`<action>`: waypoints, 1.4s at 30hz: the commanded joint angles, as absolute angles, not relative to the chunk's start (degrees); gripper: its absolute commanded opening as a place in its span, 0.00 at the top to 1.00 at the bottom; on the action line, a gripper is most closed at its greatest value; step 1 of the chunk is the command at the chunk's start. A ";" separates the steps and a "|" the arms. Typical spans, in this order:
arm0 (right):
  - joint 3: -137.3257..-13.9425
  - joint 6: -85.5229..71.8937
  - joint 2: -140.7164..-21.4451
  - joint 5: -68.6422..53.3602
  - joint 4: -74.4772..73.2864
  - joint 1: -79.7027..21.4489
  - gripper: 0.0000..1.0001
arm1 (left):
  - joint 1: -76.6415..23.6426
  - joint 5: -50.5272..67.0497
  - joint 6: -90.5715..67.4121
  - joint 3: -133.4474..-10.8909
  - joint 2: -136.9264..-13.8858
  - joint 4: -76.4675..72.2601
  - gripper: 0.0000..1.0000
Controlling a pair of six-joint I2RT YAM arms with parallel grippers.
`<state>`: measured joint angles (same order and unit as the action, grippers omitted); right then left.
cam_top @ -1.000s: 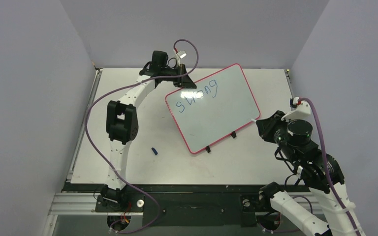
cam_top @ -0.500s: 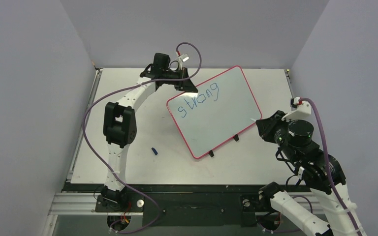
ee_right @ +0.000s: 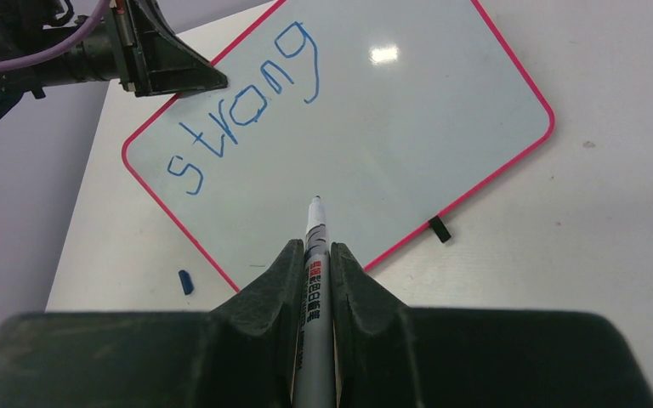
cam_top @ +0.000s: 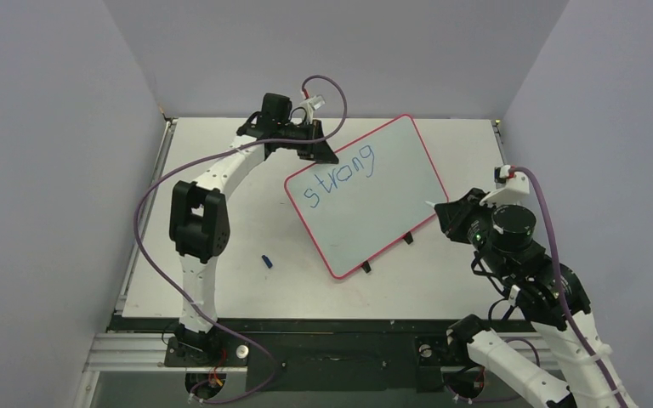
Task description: Write a sentence on the whiteboard
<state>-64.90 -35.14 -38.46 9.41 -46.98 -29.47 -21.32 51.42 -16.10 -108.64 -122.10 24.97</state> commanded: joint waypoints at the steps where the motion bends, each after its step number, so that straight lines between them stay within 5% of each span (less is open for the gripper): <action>1: -64.31 -33.09 -40.37 8.56 -41.62 -30.63 1.00 | -23.07 51.98 -12.40 -107.60 -118.21 24.46 1.00; 42: -54.02 -21.00 -61.56 21.20 -8.82 -56.75 1.00 | -21.89 53.62 -15.16 -98.75 -112.95 16.45 1.00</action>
